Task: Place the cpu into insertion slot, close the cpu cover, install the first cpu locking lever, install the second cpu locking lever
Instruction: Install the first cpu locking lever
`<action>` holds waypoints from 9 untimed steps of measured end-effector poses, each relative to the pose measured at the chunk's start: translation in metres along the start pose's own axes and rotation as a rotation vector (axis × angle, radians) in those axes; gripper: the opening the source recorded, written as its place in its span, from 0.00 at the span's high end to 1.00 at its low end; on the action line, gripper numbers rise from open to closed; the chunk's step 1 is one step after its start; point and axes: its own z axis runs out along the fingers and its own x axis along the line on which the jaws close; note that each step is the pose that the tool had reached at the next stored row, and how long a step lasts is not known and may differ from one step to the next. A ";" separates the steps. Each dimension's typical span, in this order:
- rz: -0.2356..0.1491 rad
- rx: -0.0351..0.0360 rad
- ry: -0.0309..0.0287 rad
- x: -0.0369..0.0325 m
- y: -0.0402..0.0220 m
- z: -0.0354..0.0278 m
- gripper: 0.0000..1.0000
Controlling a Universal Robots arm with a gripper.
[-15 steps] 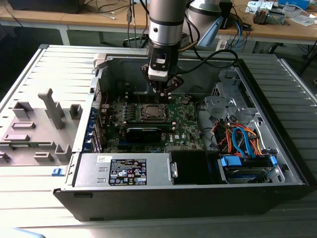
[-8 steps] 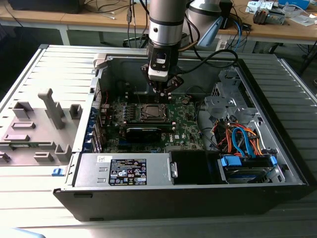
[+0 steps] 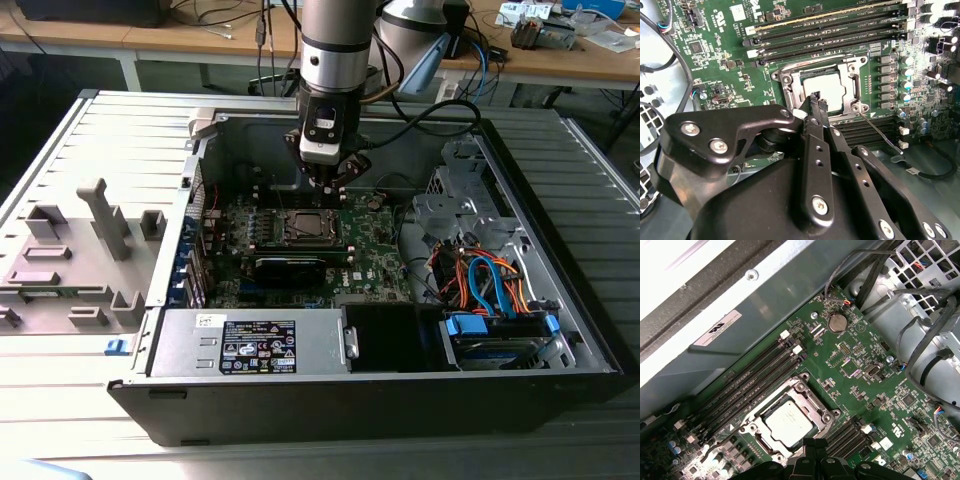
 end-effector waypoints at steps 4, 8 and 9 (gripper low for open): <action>-0.002 -0.0001 -0.0001 0.0000 0.0000 0.0000 0.89; -0.007 -0.0004 -0.0004 0.0000 0.0000 0.0000 0.89; -0.007 -0.0003 -0.0004 0.0000 0.0000 0.0000 0.89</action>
